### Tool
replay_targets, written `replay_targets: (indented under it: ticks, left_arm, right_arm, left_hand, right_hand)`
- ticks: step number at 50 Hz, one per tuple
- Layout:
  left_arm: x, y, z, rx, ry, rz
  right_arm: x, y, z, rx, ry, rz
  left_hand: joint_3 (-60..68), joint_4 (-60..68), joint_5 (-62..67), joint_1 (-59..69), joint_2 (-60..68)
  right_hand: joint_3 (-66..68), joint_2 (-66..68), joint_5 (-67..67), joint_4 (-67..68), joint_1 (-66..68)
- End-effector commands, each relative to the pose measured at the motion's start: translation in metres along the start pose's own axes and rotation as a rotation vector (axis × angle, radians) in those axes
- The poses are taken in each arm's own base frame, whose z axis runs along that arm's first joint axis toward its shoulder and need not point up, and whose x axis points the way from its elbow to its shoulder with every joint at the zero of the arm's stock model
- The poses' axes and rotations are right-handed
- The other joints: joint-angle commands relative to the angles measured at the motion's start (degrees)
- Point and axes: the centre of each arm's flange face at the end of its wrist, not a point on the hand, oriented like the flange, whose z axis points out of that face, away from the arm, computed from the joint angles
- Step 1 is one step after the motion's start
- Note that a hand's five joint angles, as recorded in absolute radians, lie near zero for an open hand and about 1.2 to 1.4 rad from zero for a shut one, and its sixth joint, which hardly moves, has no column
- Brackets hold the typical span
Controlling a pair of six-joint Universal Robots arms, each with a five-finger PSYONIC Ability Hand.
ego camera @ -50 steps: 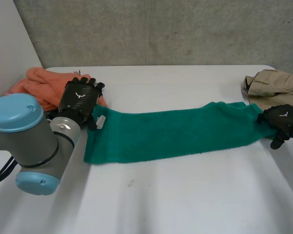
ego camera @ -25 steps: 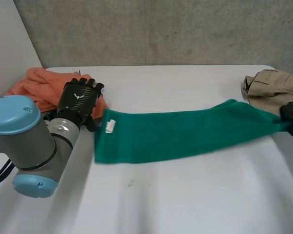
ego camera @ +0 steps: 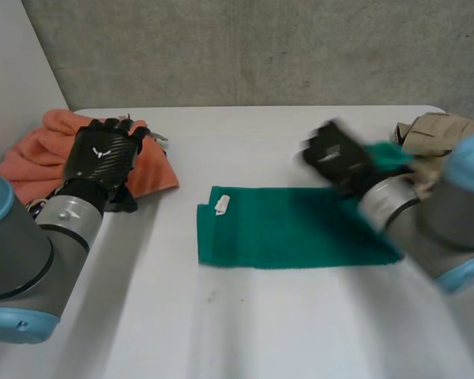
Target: Fold the laundry.
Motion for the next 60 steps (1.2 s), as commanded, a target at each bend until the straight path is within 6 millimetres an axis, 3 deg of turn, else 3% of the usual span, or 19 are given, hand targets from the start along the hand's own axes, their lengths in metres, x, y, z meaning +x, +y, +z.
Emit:
replay_targets:
  ticks: [1,3,6,9,10,13,17,18,20,24,28,34,41,44,47,49,53,56,60]
  left_arm:
    - [0.002,-0.002,-0.009,0.002,0.011,-0.004]
    - [0.003,-0.002,-0.010,0.004,0.020,-0.004]
    - [0.005,-0.002,-0.011,0.004,0.029,-0.004]
    - [0.007,-0.002,-0.011,0.007,0.034,-0.002]
    - [0.007,-0.004,-0.010,0.013,0.035,-0.004]
    - [0.008,-0.007,-0.010,0.024,0.037,-0.004]
    - [0.014,-0.013,-0.008,0.048,0.054,-0.004]
    - [0.018,-0.016,-0.008,0.058,0.068,-0.004]
    - [0.023,-0.020,-0.007,0.070,0.083,-0.006]
    - [0.059,-0.038,-0.008,0.144,0.214,-0.017]
    - [0.095,-0.044,-0.010,0.178,0.359,-0.034]
    - [0.152,-0.030,-0.013,0.127,0.572,-0.065]
    - [0.181,0.001,0.003,0.014,0.610,-0.051]
    - [0.184,0.010,0.012,-0.012,0.594,-0.047]
    - [0.175,0.019,0.034,-0.027,0.507,-0.035]
    - [0.158,0.027,0.054,-0.049,0.381,-0.011]
    - [0.124,0.036,0.075,-0.107,0.153,0.045]
    - [0.110,0.043,0.076,-0.158,0.078,0.089]
    - [0.110,0.044,0.058,-0.201,0.123,0.122]
  right_arm:
    - [-0.098,-0.055,-0.010,0.218,-0.218,-0.152]
    - [-0.115,-0.057,-0.013,0.221,-0.261,-0.200]
    - [-0.124,-0.057,-0.014,0.205,-0.288,-0.240]
    - [-0.118,-0.056,-0.013,0.168,-0.267,-0.245]
    - [-0.110,-0.055,-0.010,0.152,-0.236,-0.222]
    - [-0.098,-0.055,-0.006,0.145,-0.184,-0.145]
    - [-0.060,-0.062,-0.004,0.132,-0.079,0.043]
    - [-0.043,-0.060,-0.007,0.104,-0.044,0.129]
    - [-0.028,-0.055,-0.010,0.064,-0.013,0.223]
    - [-0.004,-0.029,-0.020,-0.085,0.041,0.512]
    - [0.004,-0.003,-0.032,-0.249,0.069,0.623]
    - [-0.010,0.029,-0.048,-0.472,0.031,0.665]
    - [-0.022,0.042,-0.052,-0.506,0.009,0.646]
    - [-0.024,0.044,-0.050,-0.493,0.013,0.637]
    - [-0.027,0.046,-0.048,-0.476,0.020,0.625]
    - [-0.031,0.047,-0.047,-0.462,0.019,0.618]
    - [-0.038,0.049,-0.045,-0.448,0.010,0.602]
    - [-0.043,0.051,-0.044,-0.450,0.002,0.588]
    - [-0.044,0.052,-0.044,-0.452,-0.005,0.567]
  left_hand:
    - [-2.0,-1.7,-3.1,-1.8,-1.9]
    - [-2.0,-1.7,-3.1,-1.8,-1.9]
    - [-2.0,-1.7,-3.1,-1.8,-1.9]
    - [-2.0,-1.7,-3.1,-1.8,-1.9]
    - [-2.0,-1.7,-3.1,-1.8,-1.9]
    - [-2.0,-1.7,-3.1,-1.8,-1.9]
    - [-2.0,-1.7,-3.1,-1.8,-1.9]
    - [-2.0,-1.7,-3.1,-1.8,-1.9]
    - [-2.0,-1.7,-3.1,-1.8,-1.9]
    - [-2.0,-1.7,-3.1,-1.8,-1.9]
    - [-2.0,-1.7,-3.1,-1.8,-1.9]
    - [-2.0,-1.7,-3.1,-1.8,-1.9]
    - [-2.0,-1.7,-3.1,-1.8,-1.9]
    - [-2.0,-1.7,-3.1,-1.8,-1.9]
    - [-2.0,-1.7,-3.1,-1.8,-1.9]
    - [-2.0,-1.7,-3.1,-1.8,-1.9]
    - [-2.0,-1.7,-3.1,-1.8,-1.9]
    - [-2.0,-1.7,-3.1,-1.8,-1.9]
    - [-2.0,-1.7,-3.1,-1.8,-1.9]
  right_hand:
    - [11.7,12.8,11.9,11.4,18.1]
    - [11.7,12.8,11.9,11.4,18.1]
    - [11.7,12.8,11.9,11.4,18.1]
    - [-51.1,-50.1,-50.9,-51.5,-44.7]
    - [-58.3,-57.2,-58.1,-58.6,-51.9]
    - [-58.3,-57.2,-58.1,-58.6,-51.9]
    - [-58.3,-57.2,-58.1,-58.6,-51.9]
    - [-58.3,-57.2,-58.1,-58.6,-51.9]
    - [-58.3,-57.2,-58.1,-58.6,-51.9]
    - [-58.3,-57.2,-58.1,-58.6,-51.9]
    - [-58.3,-57.2,-58.1,-58.6,-51.9]
    - [-58.3,-57.2,-58.1,-58.6,-51.9]
    - [-52.4,-51.4,-52.2,-52.8,-46.0]
    - [-47.8,-46.8,-47.6,-48.2,-41.5]
    - [-39.9,-38.9,-39.7,-40.3,-33.6]
    - [-35.7,-34.7,-35.5,-36.1,-29.4]
    - [-30.3,-29.3,-30.2,-30.7,-24.0]
    - [-29.7,-28.6,-29.5,-30.0,-23.3]
    - [-28.3,-27.3,-28.1,-28.7,-21.9]
